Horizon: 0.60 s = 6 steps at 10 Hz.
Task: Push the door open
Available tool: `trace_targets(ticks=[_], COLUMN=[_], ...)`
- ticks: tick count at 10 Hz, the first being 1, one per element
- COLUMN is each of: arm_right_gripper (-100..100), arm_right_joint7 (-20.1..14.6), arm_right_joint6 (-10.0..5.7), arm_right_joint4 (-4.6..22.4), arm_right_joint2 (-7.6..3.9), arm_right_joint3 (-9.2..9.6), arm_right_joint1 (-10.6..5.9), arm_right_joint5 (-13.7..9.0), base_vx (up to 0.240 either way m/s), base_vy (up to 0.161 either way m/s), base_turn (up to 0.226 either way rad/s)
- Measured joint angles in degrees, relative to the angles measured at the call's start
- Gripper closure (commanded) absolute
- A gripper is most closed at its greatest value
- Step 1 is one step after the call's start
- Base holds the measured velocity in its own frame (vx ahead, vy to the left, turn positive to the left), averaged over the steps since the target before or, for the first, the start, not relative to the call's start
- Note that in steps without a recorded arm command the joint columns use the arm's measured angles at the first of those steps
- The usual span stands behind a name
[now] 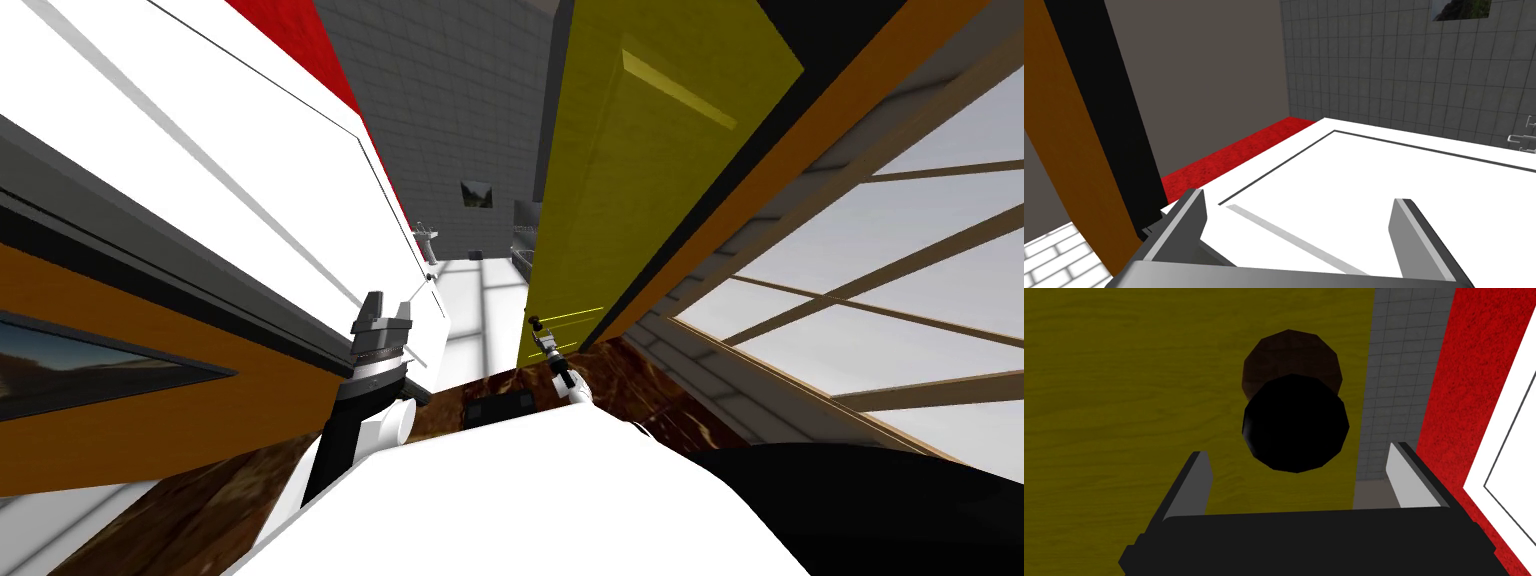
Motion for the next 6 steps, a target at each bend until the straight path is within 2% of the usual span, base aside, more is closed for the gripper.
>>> trace_targets(ticks=[2,3,6], arm_right_gripper=[-100,100,100], arm_right_joint7=[0.3,0.3,0.3], arm_right_joint6=[0.05,0.06,0.19], arm_right_joint4=[0.2,0.2,0.1], arm_right_joint2=[0.21,0.22,0.16], arm_right_joint3=[-0.21,-0.22,-0.25], arm_right_joint1=[-0.08,-0.11,-0.29], arm_right_joint5=[-0.1,-0.1,-0.1], base_vx=[0.124,-0.008,-0.012], base_vy=[0.004,0.001,-0.001], base_turn=[0.015,-0.006,0.007])
